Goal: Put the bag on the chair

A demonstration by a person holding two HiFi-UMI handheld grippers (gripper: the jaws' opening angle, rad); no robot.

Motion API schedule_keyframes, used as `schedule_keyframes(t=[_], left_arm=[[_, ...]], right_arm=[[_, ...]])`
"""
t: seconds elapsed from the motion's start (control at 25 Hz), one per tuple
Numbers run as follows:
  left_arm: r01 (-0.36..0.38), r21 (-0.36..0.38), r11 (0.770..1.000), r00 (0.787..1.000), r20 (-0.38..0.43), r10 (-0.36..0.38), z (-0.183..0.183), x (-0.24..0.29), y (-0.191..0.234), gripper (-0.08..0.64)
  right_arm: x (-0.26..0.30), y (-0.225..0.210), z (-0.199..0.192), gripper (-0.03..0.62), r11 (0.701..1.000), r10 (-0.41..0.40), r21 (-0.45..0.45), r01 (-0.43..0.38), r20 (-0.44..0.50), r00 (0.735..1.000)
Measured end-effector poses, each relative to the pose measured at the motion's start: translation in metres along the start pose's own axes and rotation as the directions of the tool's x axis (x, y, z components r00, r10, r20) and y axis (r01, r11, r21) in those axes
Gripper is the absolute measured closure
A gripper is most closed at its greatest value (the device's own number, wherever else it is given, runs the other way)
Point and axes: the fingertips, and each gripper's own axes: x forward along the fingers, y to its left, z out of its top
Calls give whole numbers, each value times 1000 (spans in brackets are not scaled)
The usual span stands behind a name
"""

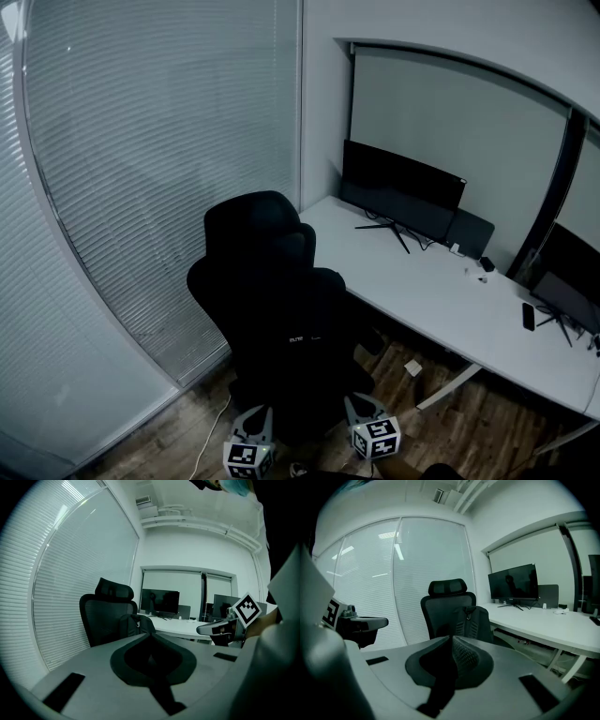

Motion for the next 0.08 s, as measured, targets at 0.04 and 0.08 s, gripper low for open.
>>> schedule_keyframes(t=[0.04,0.08], left_arm=[[-3,-3,1000,1000,-2,3,-3,-1,0,541],[-6,-6,1000,1000,-5,6,-7,-1,0,540]], right_arm=[[0,1,-1,540,1000,3,-1,-3,-1,1000],[-1,1,-1,540,1000,6,-2,-6,-1,1000]])
